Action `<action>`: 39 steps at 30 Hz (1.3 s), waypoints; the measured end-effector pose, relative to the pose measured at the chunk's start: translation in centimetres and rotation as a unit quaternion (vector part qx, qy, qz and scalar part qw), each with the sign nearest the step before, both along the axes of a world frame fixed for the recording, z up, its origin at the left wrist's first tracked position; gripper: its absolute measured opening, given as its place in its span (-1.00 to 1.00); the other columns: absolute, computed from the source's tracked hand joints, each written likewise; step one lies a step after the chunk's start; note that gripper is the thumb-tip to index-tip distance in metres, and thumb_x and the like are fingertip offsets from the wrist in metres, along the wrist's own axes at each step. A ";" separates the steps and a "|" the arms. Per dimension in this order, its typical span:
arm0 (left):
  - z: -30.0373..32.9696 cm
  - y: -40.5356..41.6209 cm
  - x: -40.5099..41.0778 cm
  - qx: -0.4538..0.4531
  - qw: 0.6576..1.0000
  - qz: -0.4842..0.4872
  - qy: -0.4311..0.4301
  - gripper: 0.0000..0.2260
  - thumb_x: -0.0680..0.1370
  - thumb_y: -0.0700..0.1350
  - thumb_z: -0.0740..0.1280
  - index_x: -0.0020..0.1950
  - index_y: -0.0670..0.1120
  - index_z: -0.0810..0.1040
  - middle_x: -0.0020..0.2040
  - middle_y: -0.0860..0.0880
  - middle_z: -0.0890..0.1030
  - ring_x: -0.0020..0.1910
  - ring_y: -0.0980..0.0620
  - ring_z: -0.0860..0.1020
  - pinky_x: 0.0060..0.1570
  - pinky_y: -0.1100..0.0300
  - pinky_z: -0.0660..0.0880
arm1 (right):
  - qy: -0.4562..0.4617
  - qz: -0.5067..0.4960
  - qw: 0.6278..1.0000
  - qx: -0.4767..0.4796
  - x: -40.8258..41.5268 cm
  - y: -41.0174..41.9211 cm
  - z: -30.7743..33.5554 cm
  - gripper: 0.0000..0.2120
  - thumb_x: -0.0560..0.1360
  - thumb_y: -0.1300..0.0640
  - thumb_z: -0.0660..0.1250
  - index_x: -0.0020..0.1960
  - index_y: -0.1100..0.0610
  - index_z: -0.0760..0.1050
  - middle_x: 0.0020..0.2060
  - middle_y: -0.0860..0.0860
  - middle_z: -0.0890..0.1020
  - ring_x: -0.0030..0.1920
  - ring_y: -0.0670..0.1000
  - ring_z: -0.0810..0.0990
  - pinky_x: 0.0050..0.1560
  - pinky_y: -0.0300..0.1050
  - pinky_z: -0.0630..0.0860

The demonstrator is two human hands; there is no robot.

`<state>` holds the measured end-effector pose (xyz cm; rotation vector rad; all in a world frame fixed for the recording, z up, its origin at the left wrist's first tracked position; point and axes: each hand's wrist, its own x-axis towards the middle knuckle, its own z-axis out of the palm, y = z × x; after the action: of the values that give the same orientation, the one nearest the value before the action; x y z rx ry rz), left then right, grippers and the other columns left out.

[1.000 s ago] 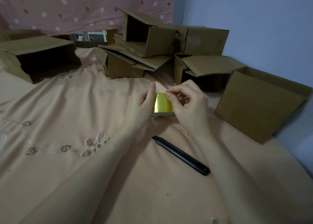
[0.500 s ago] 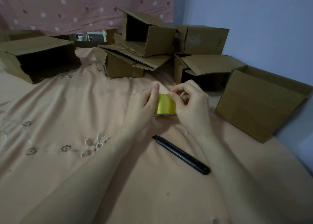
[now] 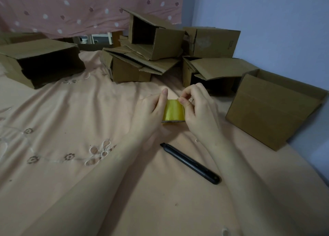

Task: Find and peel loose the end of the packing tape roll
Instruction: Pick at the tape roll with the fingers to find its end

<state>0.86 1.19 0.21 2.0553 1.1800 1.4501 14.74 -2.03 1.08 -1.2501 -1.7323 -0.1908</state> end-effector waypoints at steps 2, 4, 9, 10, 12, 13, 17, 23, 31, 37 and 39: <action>0.0 0.0 0.0 -0.004 1.000 0.001 -0.001 -0.54 0.66 -0.01 0.11 -0.43 -0.11 0.28 -0.51 0.04 0.31 -0.50 0.09 0.29 -0.43 0.19 0.18 | -0.002 0.005 1.000 0.005 -0.1 0.0 0.0 -0.94 0.54 0.20 0.25 -0.09 0.18 0.43 -0.14 -0.05 0.43 -0.29 -0.13 0.39 -0.34 -0.30 0.33; 0.1 -0.1 0.0 -0.005 1.000 0.001 -0.003 -0.54 0.66 -0.01 0.12 -0.44 -0.08 0.26 -0.52 0.06 0.30 -0.51 0.10 0.29 -0.44 0.21 0.17 | -0.007 0.009 1.000 0.008 -0.2 0.1 -0.1 -0.93 0.54 0.19 0.22 -0.09 0.19 0.41 -0.12 0.02 0.46 -0.28 -0.04 0.44 -0.35 -0.10 0.43; 0.1 -0.2 0.0 -0.010 1.000 -0.003 -0.009 -0.54 0.66 -0.01 0.11 -0.45 -0.07 0.26 -0.54 0.06 0.29 -0.52 0.11 0.27 -0.44 0.19 0.17 | -0.021 0.016 1.000 -0.003 -0.4 0.0 0.0 -0.90 0.56 0.17 0.14 -0.10 0.17 0.37 -0.09 0.05 0.44 -0.25 0.07 0.49 -0.31 0.11 0.48; 0.1 -0.3 0.0 -0.012 1.000 -0.004 -0.011 -0.54 0.66 -0.01 0.11 -0.45 -0.09 0.27 -0.54 0.07 0.29 -0.52 0.10 0.27 -0.44 0.20 0.17 | -0.018 0.019 1.000 -0.005 -0.5 -0.1 0.0 -0.90 0.56 0.18 0.14 -0.10 0.18 0.37 -0.09 0.05 0.43 -0.25 0.07 0.48 -0.32 0.09 0.47; 0.2 -0.3 0.1 -0.015 1.000 -0.001 -0.014 -0.54 0.66 -0.01 0.11 -0.43 -0.14 0.31 -0.53 0.06 0.30 -0.52 0.10 0.28 -0.45 0.22 0.17 | -0.013 0.026 1.000 -0.008 -0.6 -0.1 0.1 -0.90 0.56 0.21 0.15 -0.11 0.19 0.38 -0.11 0.01 0.40 -0.25 0.03 0.46 -0.33 0.00 0.41; 0.2 -0.2 0.1 -0.015 1.000 0.001 -0.014 -0.54 0.66 -0.02 0.11 -0.42 -0.15 0.32 -0.53 0.06 0.30 -0.52 0.11 0.29 -0.45 0.23 0.18 | -0.012 0.029 0.999 -0.010 -0.6 -0.1 0.1 -0.91 0.56 0.22 0.15 -0.11 0.20 0.39 -0.11 -0.01 0.38 -0.25 0.01 0.44 -0.32 -0.06 0.37; 0.3 0.0 0.1 -0.025 1.000 0.009 -0.016 -0.54 0.66 -0.03 0.10 -0.42 -0.14 0.31 -0.53 0.04 0.32 -0.52 0.12 0.32 -0.45 0.26 0.19 | -0.001 0.047 0.999 -0.025 -0.5 -0.2 0.0 -0.91 0.55 0.22 0.15 -0.13 0.13 0.35 -0.10 -0.07 0.35 -0.23 -0.04 0.42 -0.28 -0.12 0.36; 0.3 0.1 0.0 -0.043 0.998 0.011 -0.035 -0.55 0.67 -0.04 0.09 -0.41 -0.14 0.31 -0.52 0.01 0.34 -0.53 0.12 0.32 -0.45 0.24 0.21 | 0.037 0.088 0.994 -0.057 -0.2 0.1 -0.2 -0.90 0.55 0.16 0.14 -0.13 0.01 0.30 -0.09 -0.13 0.34 -0.21 -0.21 0.40 -0.17 -0.12 0.38; 0.3 0.4 -0.6 -0.068 0.995 0.016 -0.066 -0.53 0.66 0.01 0.10 -0.38 -0.21 0.36 -0.48 -0.01 0.38 -0.47 0.11 0.33 -0.42 0.12 0.26 | 0.143 0.120 0.980 -0.071 -0.6 0.0 -0.2 -0.88 0.53 0.07 0.22 0.02 0.07 0.46 -0.09 -0.18 0.44 -0.16 -0.14 0.50 -0.15 -0.09 0.53; 0.3 0.4 -0.5 -0.067 0.996 0.005 -0.057 -0.54 0.67 0.02 0.09 -0.41 -0.11 0.31 -0.51 0.05 0.33 -0.51 0.13 0.28 -0.42 0.13 0.21 | 0.111 0.106 0.987 -0.056 -0.9 -0.1 -0.2 -0.70 0.51 0.11 0.30 0.24 0.06 0.51 -0.12 -0.13 0.39 -0.29 -0.10 0.41 -0.25 -0.34 0.42; 0.3 0.4 -0.4 -0.068 0.996 0.001 -0.059 -0.54 0.66 0.02 0.09 -0.44 -0.06 0.27 -0.53 0.05 0.30 -0.53 0.14 0.26 -0.42 0.15 0.19 | 0.115 0.093 0.988 -0.040 -0.8 -0.2 -0.1 -0.77 0.49 0.13 0.33 0.14 0.06 0.58 -0.12 -0.10 0.43 -0.30 -0.11 0.41 -0.28 -0.31 0.42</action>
<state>0.46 1.63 0.46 1.8525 1.1988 1.4294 13.91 -2.20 0.94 -1.1120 -1.6562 0.1283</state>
